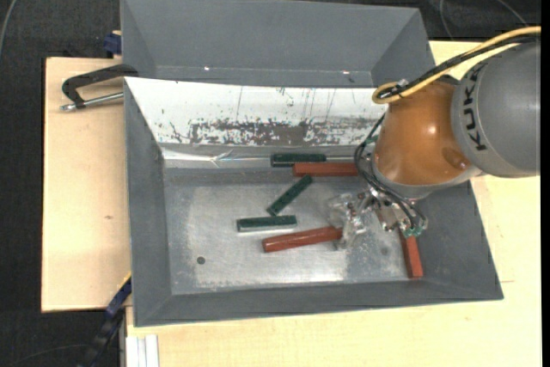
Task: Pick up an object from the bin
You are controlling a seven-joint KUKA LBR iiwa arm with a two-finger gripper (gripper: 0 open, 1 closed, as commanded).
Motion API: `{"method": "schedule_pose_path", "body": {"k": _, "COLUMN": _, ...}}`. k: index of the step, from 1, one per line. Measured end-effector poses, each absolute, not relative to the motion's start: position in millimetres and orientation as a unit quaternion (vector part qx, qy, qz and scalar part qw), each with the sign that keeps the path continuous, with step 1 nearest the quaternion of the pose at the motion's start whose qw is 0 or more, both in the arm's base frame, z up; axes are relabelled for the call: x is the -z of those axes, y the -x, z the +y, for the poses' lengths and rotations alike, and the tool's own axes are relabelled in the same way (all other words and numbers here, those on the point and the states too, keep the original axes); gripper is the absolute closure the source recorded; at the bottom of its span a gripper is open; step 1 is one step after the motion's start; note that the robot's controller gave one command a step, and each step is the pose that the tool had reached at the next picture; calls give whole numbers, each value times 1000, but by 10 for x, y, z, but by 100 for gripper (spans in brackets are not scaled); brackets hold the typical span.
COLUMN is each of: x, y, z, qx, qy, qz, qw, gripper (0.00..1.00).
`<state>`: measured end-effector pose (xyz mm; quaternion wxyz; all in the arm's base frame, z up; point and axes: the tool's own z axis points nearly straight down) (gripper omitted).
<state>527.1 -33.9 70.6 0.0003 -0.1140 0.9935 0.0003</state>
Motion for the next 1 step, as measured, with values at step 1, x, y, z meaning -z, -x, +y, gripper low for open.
{"method": "schedule_pose_path", "body": {"k": 1, "x": -2277, "y": -5379, "z": -676, "qx": 2, "qy": 140, "qz": 990, "qw": 7, "gripper": 100}}
